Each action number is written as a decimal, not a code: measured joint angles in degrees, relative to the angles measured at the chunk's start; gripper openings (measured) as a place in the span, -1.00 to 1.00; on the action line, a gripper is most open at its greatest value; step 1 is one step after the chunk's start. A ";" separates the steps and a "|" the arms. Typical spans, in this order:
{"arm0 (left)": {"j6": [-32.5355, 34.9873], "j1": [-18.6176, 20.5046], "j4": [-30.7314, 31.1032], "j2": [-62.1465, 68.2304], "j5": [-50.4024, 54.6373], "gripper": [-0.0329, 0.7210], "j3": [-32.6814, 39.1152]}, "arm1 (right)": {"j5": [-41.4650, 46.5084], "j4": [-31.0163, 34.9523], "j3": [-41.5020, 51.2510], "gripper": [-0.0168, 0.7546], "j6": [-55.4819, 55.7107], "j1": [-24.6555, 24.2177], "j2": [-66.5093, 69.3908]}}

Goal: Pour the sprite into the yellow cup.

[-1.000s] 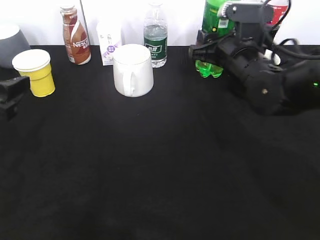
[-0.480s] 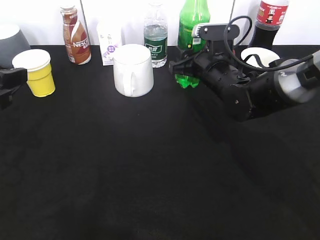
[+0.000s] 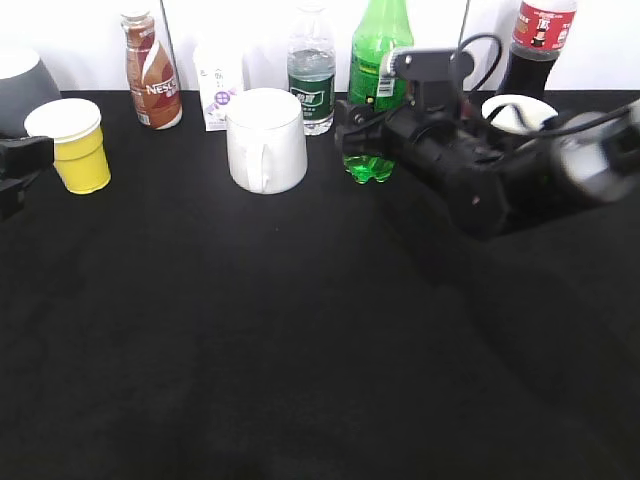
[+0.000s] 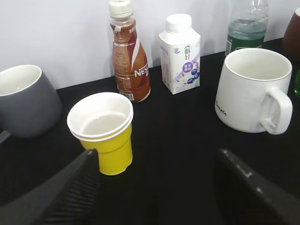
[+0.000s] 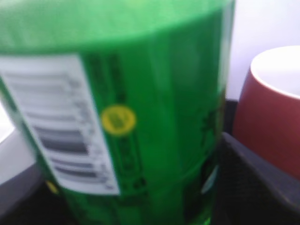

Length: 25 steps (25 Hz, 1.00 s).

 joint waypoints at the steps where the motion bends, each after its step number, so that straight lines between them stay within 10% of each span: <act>1: 0.00 0.00 0.00 0.00 0.05 0.60 0.00 | 0.52 0.05 0.90 0.73 0.00 0.00 -1.06; 9: 0.00 0.00 -0.19 0.00 3.79 0.60 -0.07 | 3.77 -2.21 10.24 0.72 -0.04 0.00 -8.92; 19: 0.00 0.00 -13.37 -0.99 78.42 0.47 -26.85 | 81.81 -4.73 10.67 0.59 -0.11 0.00 -42.00; 25: 0.00 -0.01 -16.36 -23.59 87.52 0.44 -27.33 | 101.51 -5.39 10.72 0.59 -1.32 0.00 -63.77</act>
